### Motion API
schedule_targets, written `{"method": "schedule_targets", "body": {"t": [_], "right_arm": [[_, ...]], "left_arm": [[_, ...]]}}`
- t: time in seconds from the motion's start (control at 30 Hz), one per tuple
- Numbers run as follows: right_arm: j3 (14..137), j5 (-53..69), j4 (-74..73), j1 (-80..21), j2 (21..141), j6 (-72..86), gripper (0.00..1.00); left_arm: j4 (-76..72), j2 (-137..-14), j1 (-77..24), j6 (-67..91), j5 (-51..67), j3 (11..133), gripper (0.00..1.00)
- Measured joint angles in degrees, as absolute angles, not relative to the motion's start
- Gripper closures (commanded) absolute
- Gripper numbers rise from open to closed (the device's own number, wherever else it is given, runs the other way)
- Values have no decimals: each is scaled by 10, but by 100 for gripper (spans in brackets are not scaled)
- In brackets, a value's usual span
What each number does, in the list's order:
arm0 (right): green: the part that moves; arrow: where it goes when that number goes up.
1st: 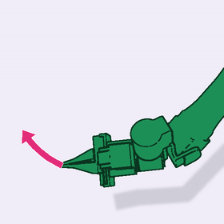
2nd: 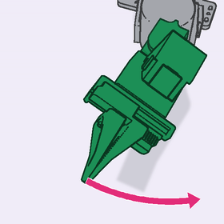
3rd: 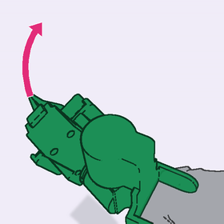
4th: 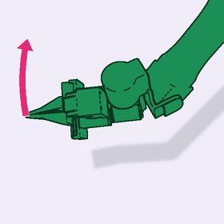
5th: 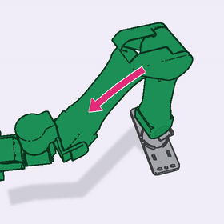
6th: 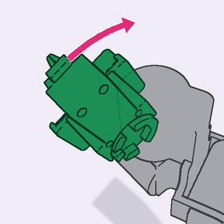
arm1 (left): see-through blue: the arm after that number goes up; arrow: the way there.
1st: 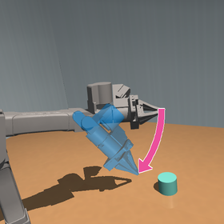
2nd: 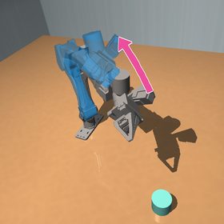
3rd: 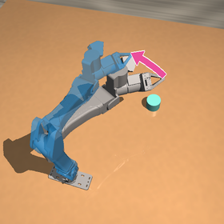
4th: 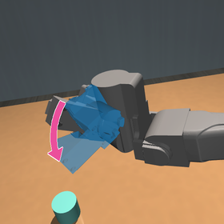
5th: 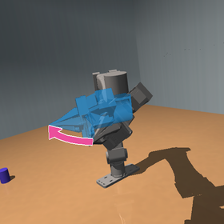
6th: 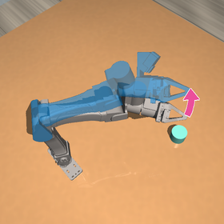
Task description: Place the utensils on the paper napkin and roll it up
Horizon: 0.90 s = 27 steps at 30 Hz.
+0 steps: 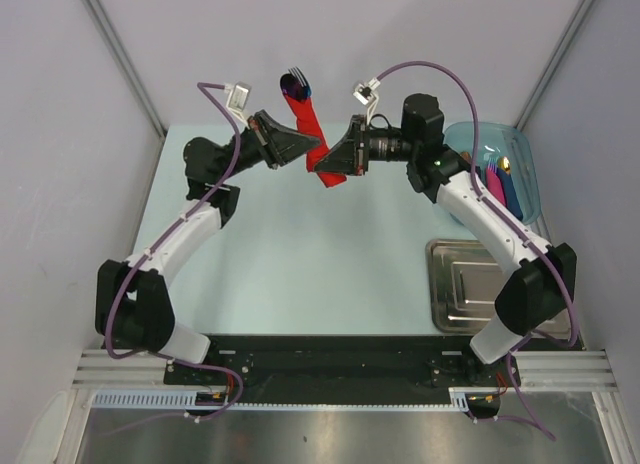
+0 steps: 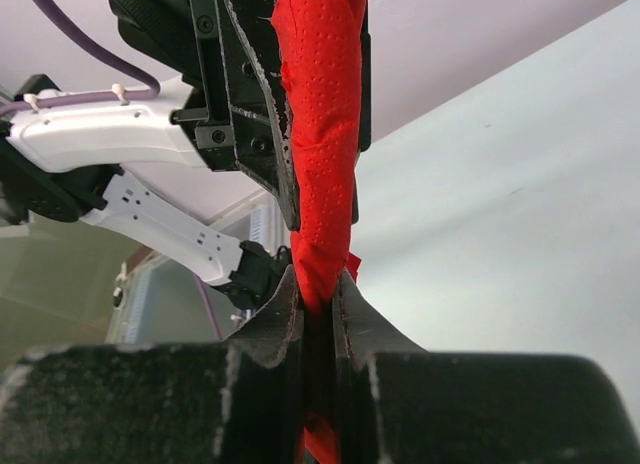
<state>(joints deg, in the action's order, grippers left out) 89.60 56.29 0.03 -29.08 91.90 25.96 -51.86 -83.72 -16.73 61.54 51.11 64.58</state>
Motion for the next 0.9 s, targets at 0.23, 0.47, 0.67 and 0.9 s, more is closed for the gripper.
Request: {"method": "schedule_targets", "body": {"t": [0.23,0.47,0.67,0.9], "right_arm": [[880,589,58,-272,941,336,68],[893,623,22,-231,947,361,31],[967,579,-96,-186,947,271,23],[991,549,-98,-198,942,247,13]], "left_arm": [[-502,-860,-167,631,501,657,100],[-497,-867,-160,630,476,662,100],[-506,-873,-158,630,454,678,100],[-519,-901,-173,632,451,700,100]]}}
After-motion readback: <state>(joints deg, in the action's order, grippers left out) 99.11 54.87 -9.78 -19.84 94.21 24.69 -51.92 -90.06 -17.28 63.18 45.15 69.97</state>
